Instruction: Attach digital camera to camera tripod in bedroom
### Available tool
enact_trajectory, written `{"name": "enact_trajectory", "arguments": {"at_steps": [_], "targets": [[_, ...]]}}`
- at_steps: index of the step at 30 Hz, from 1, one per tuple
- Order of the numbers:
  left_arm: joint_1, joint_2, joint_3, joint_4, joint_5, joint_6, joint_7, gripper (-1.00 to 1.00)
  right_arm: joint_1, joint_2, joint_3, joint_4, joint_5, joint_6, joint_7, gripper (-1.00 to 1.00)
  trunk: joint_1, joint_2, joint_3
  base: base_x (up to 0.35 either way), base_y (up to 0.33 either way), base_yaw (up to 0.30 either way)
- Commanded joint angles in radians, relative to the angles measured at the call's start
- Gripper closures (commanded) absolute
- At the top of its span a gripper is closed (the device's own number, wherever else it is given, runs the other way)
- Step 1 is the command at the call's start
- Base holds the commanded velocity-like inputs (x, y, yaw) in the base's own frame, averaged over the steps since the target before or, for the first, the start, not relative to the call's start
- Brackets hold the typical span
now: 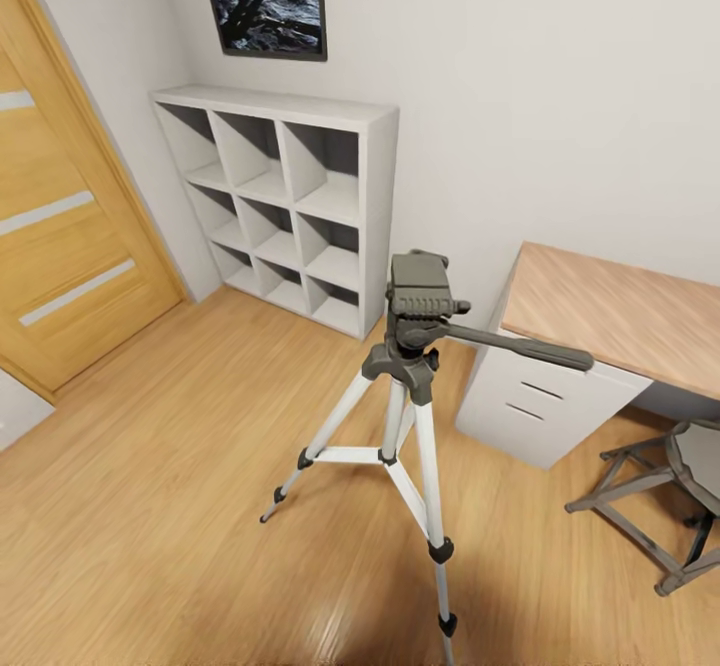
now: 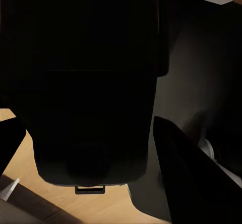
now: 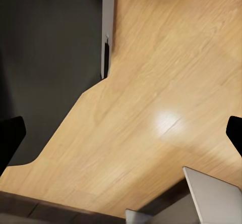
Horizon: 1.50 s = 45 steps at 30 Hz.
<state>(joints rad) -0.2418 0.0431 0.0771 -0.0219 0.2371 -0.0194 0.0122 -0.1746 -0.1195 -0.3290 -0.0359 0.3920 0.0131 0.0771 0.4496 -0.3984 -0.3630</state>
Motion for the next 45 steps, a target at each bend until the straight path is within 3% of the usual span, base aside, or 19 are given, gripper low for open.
{"name": "enact_trajectory", "arguments": {"at_steps": [1, 38, 45], "targets": [[-0.001, 0.0, 0.007, 0.0, -0.002, -0.002, 0.002, 1.0, 0.0, 0.0, -0.009, -0.001, 0.008, 0.001, 0.004, -1.0, 0.0, -0.002, -0.003, 0.0, 0.0, 0.0], [-0.001, 0.0, 0.007, 0.0, -0.002, -0.002, 0.002, 1.0, 0.0, -0.009, -0.006, -0.009, 0.02, 0.006, 0.009, -1.0, 0.0, -0.002, -0.012, 0.0, 0.0, 0.0], [-0.001, 0.0, 0.007, 0.0, -0.002, -0.001, 0.002, 1.0, 0.0, -0.019, -0.012, -0.133, 0.016, 0.013, 0.032, -1.0, 0.0, -0.002, -0.012, 0.0, 0.0, 0.0]]}}
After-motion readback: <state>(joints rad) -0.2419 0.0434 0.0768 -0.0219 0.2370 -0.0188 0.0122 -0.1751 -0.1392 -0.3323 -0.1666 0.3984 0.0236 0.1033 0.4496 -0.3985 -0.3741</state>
